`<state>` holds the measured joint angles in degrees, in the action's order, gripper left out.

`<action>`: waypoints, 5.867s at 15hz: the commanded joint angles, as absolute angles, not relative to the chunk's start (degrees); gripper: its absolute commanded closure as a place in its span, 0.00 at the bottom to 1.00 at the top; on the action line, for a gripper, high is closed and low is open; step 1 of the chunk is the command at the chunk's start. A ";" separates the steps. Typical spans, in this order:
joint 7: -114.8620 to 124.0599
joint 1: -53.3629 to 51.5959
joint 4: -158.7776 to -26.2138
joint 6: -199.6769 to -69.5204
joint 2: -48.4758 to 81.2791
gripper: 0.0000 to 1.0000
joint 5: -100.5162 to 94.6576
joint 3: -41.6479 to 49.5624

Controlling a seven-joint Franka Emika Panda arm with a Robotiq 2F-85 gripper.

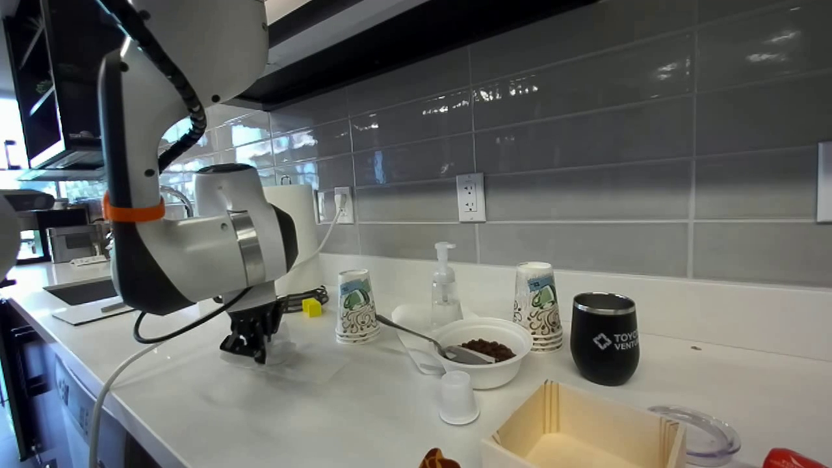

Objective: Use the white napkins on the left to wipe the counter.

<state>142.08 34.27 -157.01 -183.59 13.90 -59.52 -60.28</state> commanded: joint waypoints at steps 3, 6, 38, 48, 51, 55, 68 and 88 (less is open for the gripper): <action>136.81 50.49 -157.86 -167.78 16.81 0.99 -55.01 -76.55; 130.72 59.62 -156.55 -157.32 19.60 0.99 -48.86 -87.45; 91.10 60.08 -146.76 -124.48 16.38 0.99 -19.79 -99.10; 93.26 45.74 -142.05 -129.18 13.88 0.99 -26.25 -83.46; 94.46 43.42 -141.77 -132.50 14.64 0.99 -29.01 -78.09; 86.24 28.22 -142.66 -139.03 7.12 0.99 -16.70 -60.40; 78.13 -12.83 -139.75 -128.22 4.69 0.99 -1.37 -31.05; 77.43 -19.05 -139.08 -124.11 5.46 0.99 -5.79 -17.06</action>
